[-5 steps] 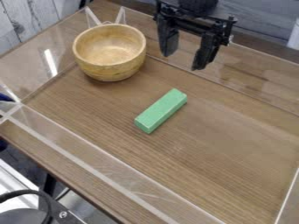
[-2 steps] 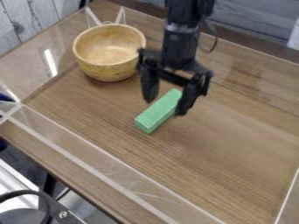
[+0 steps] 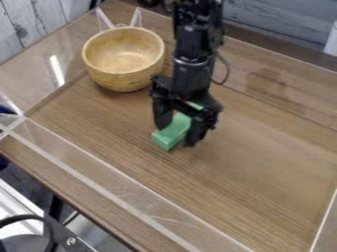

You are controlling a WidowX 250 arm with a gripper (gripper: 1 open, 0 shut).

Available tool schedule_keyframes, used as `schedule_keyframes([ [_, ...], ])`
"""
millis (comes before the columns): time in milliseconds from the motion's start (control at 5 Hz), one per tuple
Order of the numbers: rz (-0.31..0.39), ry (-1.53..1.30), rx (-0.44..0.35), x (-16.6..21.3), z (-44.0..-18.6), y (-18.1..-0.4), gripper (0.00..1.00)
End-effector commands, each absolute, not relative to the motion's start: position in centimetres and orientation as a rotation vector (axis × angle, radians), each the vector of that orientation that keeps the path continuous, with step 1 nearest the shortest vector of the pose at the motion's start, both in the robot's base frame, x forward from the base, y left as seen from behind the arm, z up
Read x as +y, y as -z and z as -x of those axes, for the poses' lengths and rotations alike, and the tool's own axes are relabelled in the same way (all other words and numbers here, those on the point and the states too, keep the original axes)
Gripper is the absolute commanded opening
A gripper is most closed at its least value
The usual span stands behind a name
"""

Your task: Put the green block in the brown bowl

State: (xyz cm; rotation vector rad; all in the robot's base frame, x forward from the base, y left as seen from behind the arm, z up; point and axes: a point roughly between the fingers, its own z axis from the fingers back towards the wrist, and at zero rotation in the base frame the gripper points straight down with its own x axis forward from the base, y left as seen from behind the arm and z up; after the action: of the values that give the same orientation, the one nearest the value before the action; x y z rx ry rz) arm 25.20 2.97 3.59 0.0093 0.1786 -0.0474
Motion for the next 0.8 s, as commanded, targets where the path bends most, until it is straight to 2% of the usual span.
schedule_keyframes([
  [0, -0.003, 0.104, 0.134, 4.1, -25.9, -4.2, 1.0],
  [200, -0.003, 0.121, 0.134, 3.8, -25.9, -3.4, 0.0],
  [600, -0.005, 0.148, 0.11, 3.8, -26.3, -2.8, 0.0],
])
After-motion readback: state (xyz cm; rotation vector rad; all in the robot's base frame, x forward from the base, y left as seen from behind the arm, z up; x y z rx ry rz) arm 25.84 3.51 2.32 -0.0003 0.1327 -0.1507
